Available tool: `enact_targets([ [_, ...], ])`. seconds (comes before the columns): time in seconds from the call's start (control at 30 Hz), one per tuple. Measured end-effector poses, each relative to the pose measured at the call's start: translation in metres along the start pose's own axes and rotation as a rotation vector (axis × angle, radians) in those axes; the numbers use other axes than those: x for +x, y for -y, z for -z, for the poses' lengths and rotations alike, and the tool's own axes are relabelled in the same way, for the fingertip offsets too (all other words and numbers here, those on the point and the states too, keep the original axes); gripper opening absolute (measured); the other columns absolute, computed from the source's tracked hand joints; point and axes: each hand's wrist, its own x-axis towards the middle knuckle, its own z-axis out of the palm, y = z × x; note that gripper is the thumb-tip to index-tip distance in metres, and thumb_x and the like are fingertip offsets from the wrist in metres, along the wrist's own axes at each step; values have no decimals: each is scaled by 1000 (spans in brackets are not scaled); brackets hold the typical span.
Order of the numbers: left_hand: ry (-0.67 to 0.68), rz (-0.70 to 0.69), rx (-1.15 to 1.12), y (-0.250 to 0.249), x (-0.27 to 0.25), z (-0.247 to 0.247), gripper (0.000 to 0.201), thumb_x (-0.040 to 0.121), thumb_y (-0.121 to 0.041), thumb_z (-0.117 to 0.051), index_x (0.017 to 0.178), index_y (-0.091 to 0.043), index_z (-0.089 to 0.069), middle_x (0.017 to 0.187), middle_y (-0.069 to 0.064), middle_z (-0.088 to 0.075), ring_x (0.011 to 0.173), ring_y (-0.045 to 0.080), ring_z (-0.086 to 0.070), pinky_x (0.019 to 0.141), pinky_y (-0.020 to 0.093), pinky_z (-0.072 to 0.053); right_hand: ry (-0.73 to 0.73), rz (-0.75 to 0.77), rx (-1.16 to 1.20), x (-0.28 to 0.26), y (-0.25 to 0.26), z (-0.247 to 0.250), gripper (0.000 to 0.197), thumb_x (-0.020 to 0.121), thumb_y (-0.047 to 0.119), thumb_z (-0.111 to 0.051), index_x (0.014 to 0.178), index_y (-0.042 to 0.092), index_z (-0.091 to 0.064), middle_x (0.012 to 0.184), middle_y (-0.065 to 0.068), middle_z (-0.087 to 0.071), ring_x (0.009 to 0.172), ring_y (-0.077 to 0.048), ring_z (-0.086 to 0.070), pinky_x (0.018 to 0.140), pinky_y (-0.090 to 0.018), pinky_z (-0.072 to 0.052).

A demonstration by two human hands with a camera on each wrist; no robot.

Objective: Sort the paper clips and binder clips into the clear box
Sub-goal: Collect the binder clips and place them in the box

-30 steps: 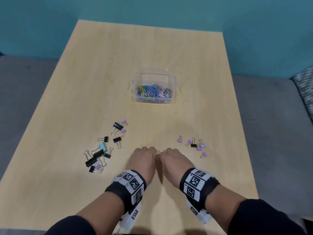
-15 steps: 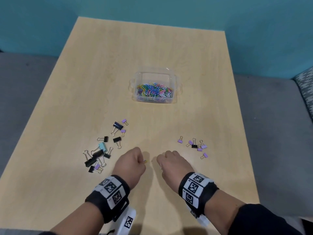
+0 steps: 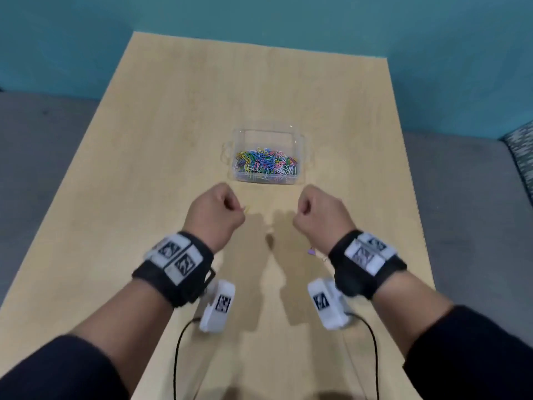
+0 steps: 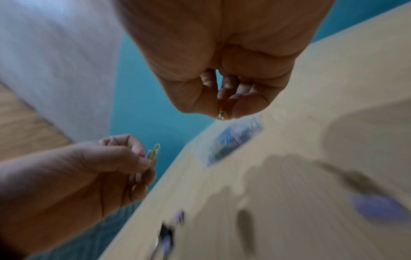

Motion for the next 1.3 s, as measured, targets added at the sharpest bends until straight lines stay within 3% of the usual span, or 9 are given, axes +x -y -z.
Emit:
enact_targets([
  [0.13,-75,-87,25,-42,64,-3,21,69,-9,-66,62,-20,-49,62,-7,-55,61,18,-51,56,27,-36,-89,-8,-8,72,30,23,17,70,10,-59,67,20,-45,65,5,-53,59,-13,-47,45,-17,-28],
  [0.27,25,-143,121,-52,94,-9,21,69,-17,-69,89,-23,-63,91,0,-62,79,19,-57,66,25,-41,-7,-33,-15,104,39,28,18,74,18,-67,89,20,-58,84,1,-62,79,-22,-59,62,-27,-44],
  [0.37,0,-170,144,-27,90,13,37,74,-16,-69,110,-22,-63,109,4,-59,96,19,-57,80,23,-40,-54,-17,-3,91,19,46,33,80,26,-69,110,17,-60,109,-6,-62,94,-22,-60,81,-28,-43],
  [0.53,45,13,329,44,44,62,32,84,-21,-61,116,-20,-61,112,1,-63,93,15,-56,79,30,-43,27,-153,-181,9,-50,65,32,91,26,-54,122,20,-55,120,-1,-59,102,-17,-57,84,-29,-44],
  [0.67,161,134,391,75,14,71,31,86,-26,-56,116,-19,-60,112,-3,-64,92,14,-58,77,30,-44,196,-338,-346,-51,-91,42,16,85,30,-56,99,23,-50,96,0,-55,75,-15,-56,64,-31,-46],
  [0.77,96,177,351,88,5,77,30,87,-29,-56,116,-22,-60,110,-5,-64,94,15,-58,79,31,-45,195,-434,-276,-76,-102,16,20,83,34,-60,84,25,-43,86,0,-51,66,-13,-49,54,-27,-34],
  [1.0,66,193,394,110,-13,90,28,87,-28,-54,113,-21,-60,105,-3,-62,87,13,-57,73,28,-42,99,-523,-336,-82,-97,-8,16,82,9,-45,75,22,-37,82,-4,-51,66,-20,-50,51,-30,-31],
  [1.17,151,54,477,83,-9,60,32,88,-36,-52,117,-22,-54,111,0,-54,85,17,-58,74,31,-48,110,-517,-378,-86,-82,-12,15,76,6,-45,77,20,-39,81,-2,-49,63,-18,-49,49,-28,-28],
  [1.3,221,-35,632,65,11,27,20,86,-35,-52,94,-18,-45,98,5,-45,81,25,-47,67,34,-43,38,-554,-234,-89,-79,-8,12,73,6,-51,77,17,-47,83,-1,-56,68,-21,-53,52,-29,-35],
])
